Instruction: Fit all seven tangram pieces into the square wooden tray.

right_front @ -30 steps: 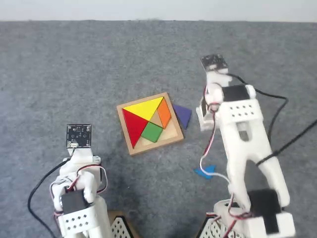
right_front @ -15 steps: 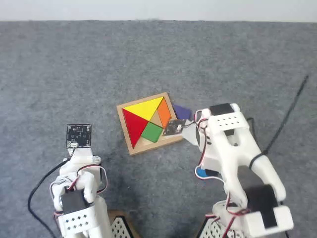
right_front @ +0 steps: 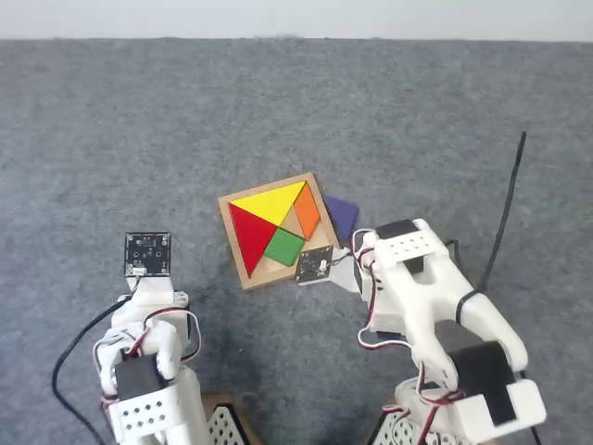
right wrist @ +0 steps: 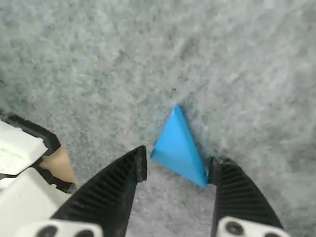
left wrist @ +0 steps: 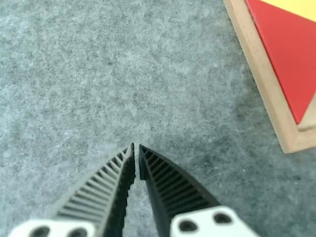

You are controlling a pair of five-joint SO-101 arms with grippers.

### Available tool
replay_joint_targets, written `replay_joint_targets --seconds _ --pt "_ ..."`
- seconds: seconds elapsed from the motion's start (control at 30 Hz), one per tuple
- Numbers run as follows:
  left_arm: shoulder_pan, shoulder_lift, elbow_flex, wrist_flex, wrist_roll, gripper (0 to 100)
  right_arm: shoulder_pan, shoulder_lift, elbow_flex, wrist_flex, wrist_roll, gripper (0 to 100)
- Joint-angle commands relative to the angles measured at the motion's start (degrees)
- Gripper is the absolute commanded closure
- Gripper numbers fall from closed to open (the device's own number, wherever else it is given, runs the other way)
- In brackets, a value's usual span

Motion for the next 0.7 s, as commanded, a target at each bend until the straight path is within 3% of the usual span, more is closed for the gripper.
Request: replay_joint_targets --seconds 0.0,0.23,0.47,0.67 --pt "-0.18 -1.05 -0.48 0.26 -0.53 98 -0.75 1.36 0.79 -2.07 1.05 77.1" --pt "-0.18 -1.05 -0.48 0.26 -0.53 98 -0.66 1.45 1.32 -2.15 -1.05 95.2" --pt "-0.18 -1.05 -0.48 0.26 -0.53 98 -0.92 1.45 1.41 -2.51 -8.35 96.1" --pt "-0.18 -1.05 -0.48 0.26 -0.53 98 -0.84 0.84 -2.81 -0.66 -23.12 96.2"
